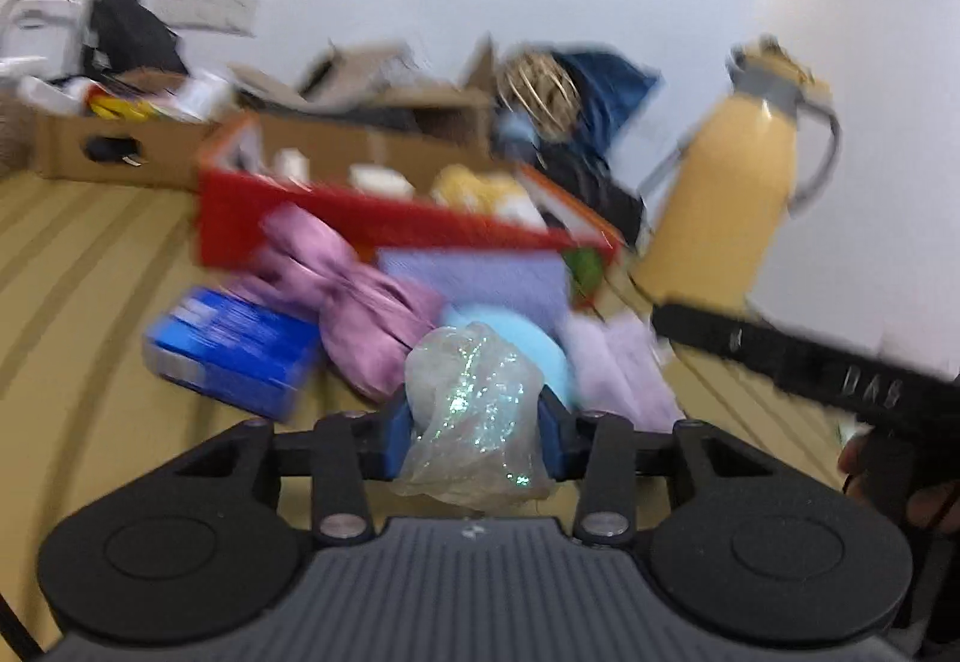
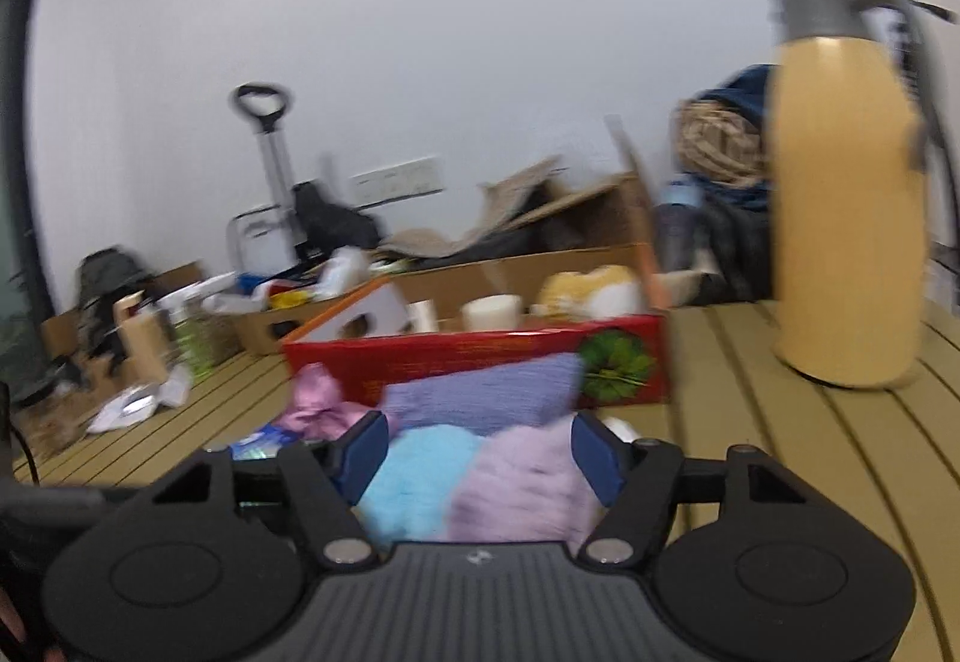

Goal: Organize soft objects
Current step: 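Lift the sparkly bag with the left gripper over the red box and release it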

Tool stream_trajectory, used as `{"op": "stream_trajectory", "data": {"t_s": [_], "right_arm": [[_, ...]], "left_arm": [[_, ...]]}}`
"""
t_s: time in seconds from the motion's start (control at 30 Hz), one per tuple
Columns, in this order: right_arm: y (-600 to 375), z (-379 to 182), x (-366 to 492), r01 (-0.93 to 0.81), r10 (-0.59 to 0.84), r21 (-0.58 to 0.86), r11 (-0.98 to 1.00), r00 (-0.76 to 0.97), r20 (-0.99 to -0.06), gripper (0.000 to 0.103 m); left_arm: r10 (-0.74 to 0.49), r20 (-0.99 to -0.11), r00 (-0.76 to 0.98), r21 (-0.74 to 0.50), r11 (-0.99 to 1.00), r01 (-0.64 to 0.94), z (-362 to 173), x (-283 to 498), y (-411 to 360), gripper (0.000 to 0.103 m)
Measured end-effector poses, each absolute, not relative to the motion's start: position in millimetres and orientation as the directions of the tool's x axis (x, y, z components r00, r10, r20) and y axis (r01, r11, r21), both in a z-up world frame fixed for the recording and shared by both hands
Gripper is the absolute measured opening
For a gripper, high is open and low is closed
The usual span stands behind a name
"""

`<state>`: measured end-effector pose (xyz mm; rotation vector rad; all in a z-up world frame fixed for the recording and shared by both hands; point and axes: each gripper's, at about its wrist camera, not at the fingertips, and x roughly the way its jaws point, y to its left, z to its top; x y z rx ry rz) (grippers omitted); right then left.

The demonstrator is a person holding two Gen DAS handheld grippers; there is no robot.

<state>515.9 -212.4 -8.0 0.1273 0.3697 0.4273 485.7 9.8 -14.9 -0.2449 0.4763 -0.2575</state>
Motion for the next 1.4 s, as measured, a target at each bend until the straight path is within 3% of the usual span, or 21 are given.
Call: {"op": "stream_trajectory", "data": {"t_s": [0.27, 0.47, 0.6, 0.67, 0.73, 0.8, 0.87, 1.0, 1.03, 1.07, 1.1, 1.13, 1.27, 1.4], "right_arm": [[-132, -12, 552, -0.468, 0.464, 0.102, 0.878, 0.778, -0.425, 0.065], [-140, -24, 531, -0.298, 0.234, -0.098, 0.950, 0.881, -0.411, 0.066], [-166, -34, 533, -0.196, 0.146, -0.051, 0.979, 0.856, -0.496, 0.064], [-175, -33, 529, -0.199, 0.170, -0.008, 0.980, 0.854, -0.492, 0.058], [-184, -26, 523, -0.281, 0.291, 0.097, 0.955, 0.822, -0.490, 0.050], [-196, -16, 517, -0.311, 0.344, 0.146, 0.939, 0.831, -0.437, 0.052], [-208, -9, 517, -0.254, 0.279, 0.116, 0.960, 0.874, -0.397, 0.054], [-230, -18, 561, -0.156, 0.188, 0.108, 0.982, 0.866, -0.462, 0.055], [-235, -24, 574, -0.154, 0.197, 0.126, 0.980, 0.845, -0.496, 0.053], [-240, -30, 585, -0.170, 0.229, 0.161, 0.972, 0.831, -0.508, 0.039], [-243, -34, 593, -0.171, 0.250, 0.196, 0.966, 0.819, -0.517, 0.013], [-247, -39, 600, -0.163, 0.271, 0.242, 0.957, 0.802, -0.532, 0.007], [-260, -37, 584, -0.159, 0.309, 0.336, 0.928, 0.833, -0.459, 0.008], [-274, -18, 553, -0.185, 0.307, 0.331, 0.925, 0.878, -0.368, 0.008]], "left_arm": [[-0.123, -0.410, 0.904, -0.329, 0.944, -0.020, -14, 486, 80, 0.042], [-0.177, -0.404, 0.897, -0.339, 0.940, 0.033, -21, 487, 82, 0.042], [-0.217, -0.407, 0.887, -0.333, 0.940, 0.077, -24, 490, 70, 0.042], [-0.233, -0.399, 0.887, -0.328, 0.939, 0.099, -23, 484, 63, 0.042], [-0.250, -0.393, 0.885, -0.314, 0.941, 0.127, -20, 480, 56, 0.043], [-0.249, -0.392, 0.886, -0.293, 0.946, 0.137, -19, 476, 49, 0.043], [-0.249, -0.401, 0.882, -0.285, 0.948, 0.138, -19, 477, 44, 0.043], [-0.258, -0.415, 0.873, -0.267, 0.951, 0.154, -15, 483, 26, 0.043], [-0.259, -0.419, 0.870, -0.259, 0.953, 0.159, -13, 484, 21, 0.043], [-0.261, -0.422, 0.868, -0.253, 0.954, 0.164, -12, 485, 16, 0.043], [-0.263, -0.423, 0.867, -0.249, 0.954, 0.168, -10, 484, 12, 0.043], [-0.263, -0.424, 0.867, -0.243, 0.955, 0.170, -8, 483, 7, 0.043], [-0.242, -0.417, 0.876, -0.203, 0.964, 0.170, 2, 472, -6, 0.043], [-0.230, -0.404, 0.885, -0.186, 0.968, 0.167, 11, 464, -12, 0.043]]}}
